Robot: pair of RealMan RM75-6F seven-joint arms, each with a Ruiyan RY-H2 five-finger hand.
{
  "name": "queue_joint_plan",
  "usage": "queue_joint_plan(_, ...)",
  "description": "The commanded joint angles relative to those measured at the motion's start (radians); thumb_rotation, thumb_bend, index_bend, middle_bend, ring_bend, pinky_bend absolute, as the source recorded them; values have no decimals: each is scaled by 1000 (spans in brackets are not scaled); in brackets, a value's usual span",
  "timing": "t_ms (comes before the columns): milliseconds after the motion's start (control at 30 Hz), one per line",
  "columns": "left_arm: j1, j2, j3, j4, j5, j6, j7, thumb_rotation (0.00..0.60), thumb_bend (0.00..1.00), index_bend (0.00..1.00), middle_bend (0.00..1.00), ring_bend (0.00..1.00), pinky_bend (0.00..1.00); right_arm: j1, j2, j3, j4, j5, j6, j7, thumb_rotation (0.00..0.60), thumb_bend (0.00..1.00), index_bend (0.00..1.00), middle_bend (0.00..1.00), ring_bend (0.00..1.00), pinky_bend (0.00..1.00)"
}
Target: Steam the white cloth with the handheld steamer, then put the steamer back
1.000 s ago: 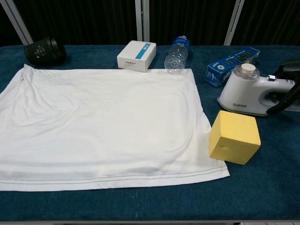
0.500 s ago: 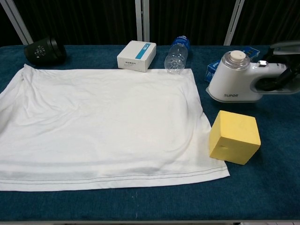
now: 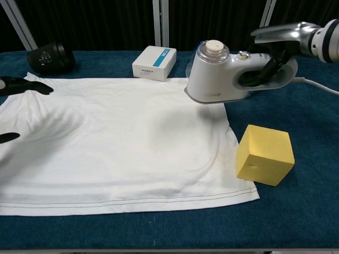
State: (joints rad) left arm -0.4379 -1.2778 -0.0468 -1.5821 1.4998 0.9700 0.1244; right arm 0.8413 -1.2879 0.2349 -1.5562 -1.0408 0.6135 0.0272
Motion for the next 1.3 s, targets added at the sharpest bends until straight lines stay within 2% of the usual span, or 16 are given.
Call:
queue_joint_plan(33, -41, -52, -6, 38, -32, -51, -7, 591, 289, 59, 78, 0, 0, 34, -44, 7, 24, 32, -2, -26, 600, 522, 951, 857, 876, 535)
queue_joint_plan(233, -69, -94, 5, 71, -81, -108, -31, 508, 335, 59, 78, 0, 0, 78, -138, 6, 71, 75, 18, -56, 600, 554, 956, 860, 881, 549)
queue_joint_plan(367, -73, -114, 16, 87, -100, -118, -26, 423, 374, 59, 78, 0, 0, 100, -202, -5, 105, 79, 32, -80, 600, 566, 961, 862, 883, 553)
queue_joint_plan(500, -73, -121, 25, 90, -112, -116, -29, 381, 381, 58, 78, 0, 0, 124, -256, -22, 141, 78, 36, -115, 600, 570, 961, 862, 884, 553)
queue_joint_plan(833, -83, -125, 37, 80, -124, -108, -22, 373, 381, 58, 78, 0, 0, 179, -348, -63, 218, 121, 31, -227, 600, 574, 963, 863, 884, 553)
queue_joint_plan(1000, -86, -125, 43, 81, -130, -106, -15, 374, 382, 58, 78, 0, 0, 179, -346, -53, 236, 161, 49, -238, 600, 575, 964, 864, 885, 553)
queue_joint_plan(1300, -90, -121, 50, 79, -133, -96, -16, 372, 382, 59, 78, 0, 0, 171, -323, -65, 285, 234, 62, -280, 600, 577, 965, 865, 885, 553)
